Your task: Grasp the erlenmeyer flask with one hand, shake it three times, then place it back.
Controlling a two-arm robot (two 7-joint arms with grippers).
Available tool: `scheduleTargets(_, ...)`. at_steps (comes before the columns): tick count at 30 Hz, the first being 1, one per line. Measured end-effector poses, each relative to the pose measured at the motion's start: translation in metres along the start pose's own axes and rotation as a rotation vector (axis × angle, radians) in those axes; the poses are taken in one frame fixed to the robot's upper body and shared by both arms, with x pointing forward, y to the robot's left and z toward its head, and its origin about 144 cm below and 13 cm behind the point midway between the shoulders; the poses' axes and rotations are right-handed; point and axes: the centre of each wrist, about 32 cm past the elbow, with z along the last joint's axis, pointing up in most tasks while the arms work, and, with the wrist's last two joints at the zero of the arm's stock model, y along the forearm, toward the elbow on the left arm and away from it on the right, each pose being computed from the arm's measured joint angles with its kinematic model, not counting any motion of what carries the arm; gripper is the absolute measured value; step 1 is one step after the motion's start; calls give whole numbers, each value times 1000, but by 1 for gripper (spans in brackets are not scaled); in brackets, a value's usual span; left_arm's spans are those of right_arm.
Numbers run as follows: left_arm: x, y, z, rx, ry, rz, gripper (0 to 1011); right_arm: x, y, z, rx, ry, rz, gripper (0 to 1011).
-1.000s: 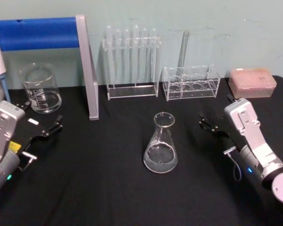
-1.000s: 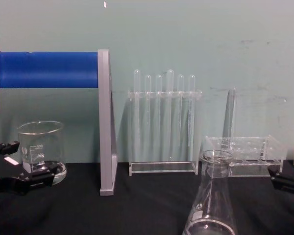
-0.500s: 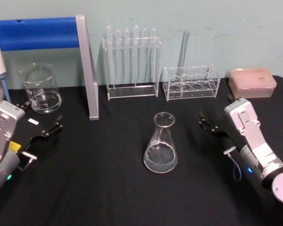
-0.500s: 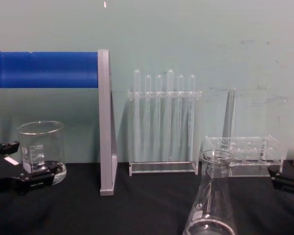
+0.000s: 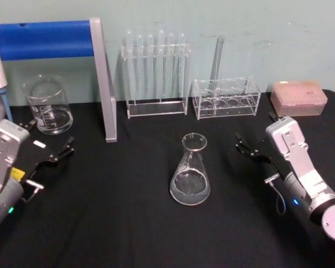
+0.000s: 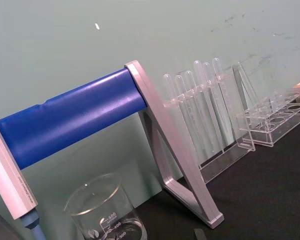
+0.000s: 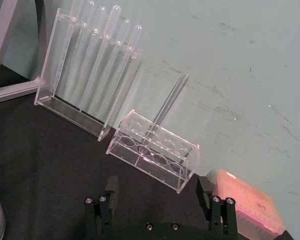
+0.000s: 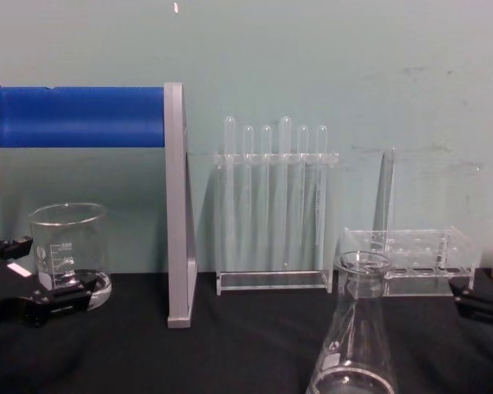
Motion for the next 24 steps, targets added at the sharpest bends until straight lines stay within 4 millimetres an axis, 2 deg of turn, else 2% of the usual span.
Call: scheduleTargets(24, 0, 0, 0, 0, 0, 0, 1001, 0, 0, 0, 0, 0, 0, 1000)
